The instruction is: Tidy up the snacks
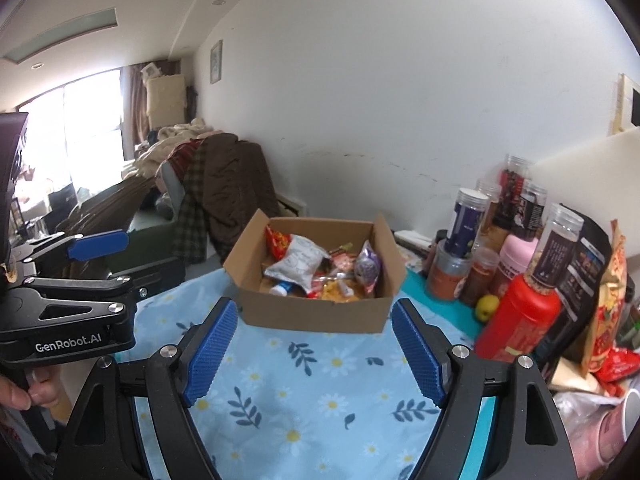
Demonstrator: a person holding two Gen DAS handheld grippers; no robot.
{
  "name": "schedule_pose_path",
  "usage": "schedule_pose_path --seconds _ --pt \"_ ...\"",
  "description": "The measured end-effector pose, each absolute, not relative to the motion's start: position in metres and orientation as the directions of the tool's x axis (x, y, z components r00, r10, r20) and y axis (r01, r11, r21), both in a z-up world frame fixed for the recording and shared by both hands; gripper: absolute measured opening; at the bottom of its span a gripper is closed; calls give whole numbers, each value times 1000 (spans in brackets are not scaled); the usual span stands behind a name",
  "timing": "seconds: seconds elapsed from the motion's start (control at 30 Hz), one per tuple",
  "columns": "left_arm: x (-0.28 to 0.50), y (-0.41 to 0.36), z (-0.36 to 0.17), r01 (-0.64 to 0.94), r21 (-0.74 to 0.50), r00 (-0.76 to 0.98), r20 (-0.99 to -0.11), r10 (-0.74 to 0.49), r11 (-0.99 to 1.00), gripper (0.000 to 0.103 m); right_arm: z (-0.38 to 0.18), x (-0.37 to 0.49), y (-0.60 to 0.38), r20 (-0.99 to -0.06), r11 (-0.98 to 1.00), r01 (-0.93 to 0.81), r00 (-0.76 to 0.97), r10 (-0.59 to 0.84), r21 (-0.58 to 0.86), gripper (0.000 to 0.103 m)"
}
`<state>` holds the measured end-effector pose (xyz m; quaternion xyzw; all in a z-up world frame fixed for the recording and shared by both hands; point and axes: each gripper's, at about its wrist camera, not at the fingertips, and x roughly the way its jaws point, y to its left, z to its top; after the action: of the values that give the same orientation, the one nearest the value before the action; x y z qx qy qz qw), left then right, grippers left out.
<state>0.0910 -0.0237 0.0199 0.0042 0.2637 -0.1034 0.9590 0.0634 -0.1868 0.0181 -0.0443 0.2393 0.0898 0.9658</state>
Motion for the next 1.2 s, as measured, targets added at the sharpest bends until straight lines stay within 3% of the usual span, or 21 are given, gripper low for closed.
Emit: schedule_pose_path --seconds 1.2 --pt "94 -25 14 179 -39 830 -530 -172 983 81 13 65 -193 -483 981 -193 861 161 -18 80"
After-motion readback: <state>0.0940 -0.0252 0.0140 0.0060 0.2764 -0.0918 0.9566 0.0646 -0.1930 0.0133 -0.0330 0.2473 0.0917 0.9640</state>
